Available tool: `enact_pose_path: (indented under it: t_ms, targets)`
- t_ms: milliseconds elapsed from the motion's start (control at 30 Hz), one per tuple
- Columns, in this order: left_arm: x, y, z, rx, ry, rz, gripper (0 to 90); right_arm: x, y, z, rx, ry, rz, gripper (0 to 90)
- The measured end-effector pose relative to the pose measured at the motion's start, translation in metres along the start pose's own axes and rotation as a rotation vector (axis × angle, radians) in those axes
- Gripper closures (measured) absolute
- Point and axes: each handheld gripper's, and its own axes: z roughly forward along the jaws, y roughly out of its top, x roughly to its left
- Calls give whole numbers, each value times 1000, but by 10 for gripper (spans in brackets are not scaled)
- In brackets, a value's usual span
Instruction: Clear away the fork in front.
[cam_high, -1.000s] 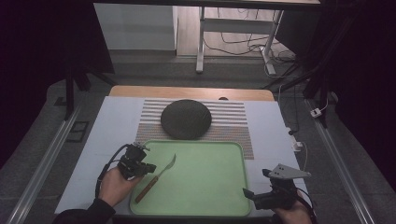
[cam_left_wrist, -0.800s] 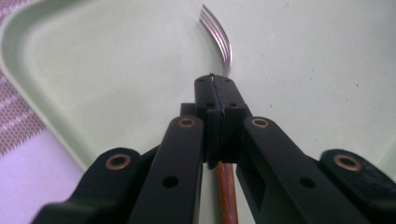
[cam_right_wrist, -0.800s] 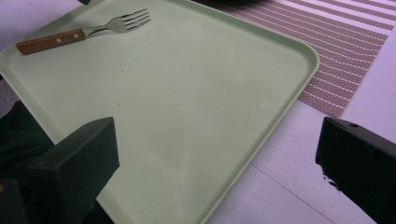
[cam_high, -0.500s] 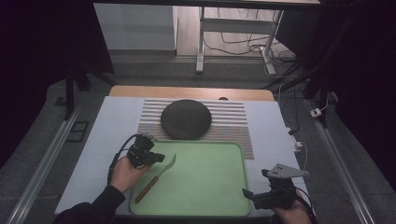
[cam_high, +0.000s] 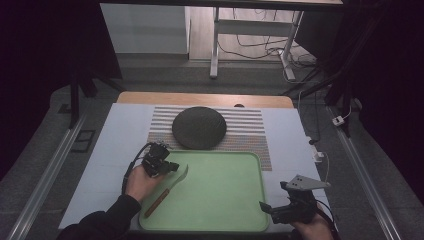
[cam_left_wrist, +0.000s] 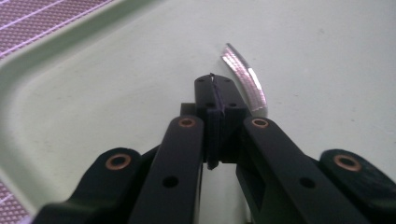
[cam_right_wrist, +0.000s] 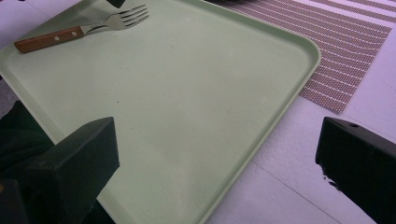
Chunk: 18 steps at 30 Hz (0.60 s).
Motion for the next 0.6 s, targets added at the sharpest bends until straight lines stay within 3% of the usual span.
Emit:
enact_pose_path:
  t_ms: [100, 233, 433, 600]
  targets:
    - [-16, 3, 3, 2, -37, 34, 886, 0, 0, 0, 1, 1, 0, 0]
    - [-38, 7, 11, 30, -30, 100, 886, 0, 0, 0, 2, -1, 0, 0]
    - [-41, 7, 10, 23, -42, 110, 886, 0, 0, 0, 2, -1, 2, 0]
    - [-49, 6, 17, 37, -101, 142, 886, 0, 0, 0, 4, 2, 1, 0]
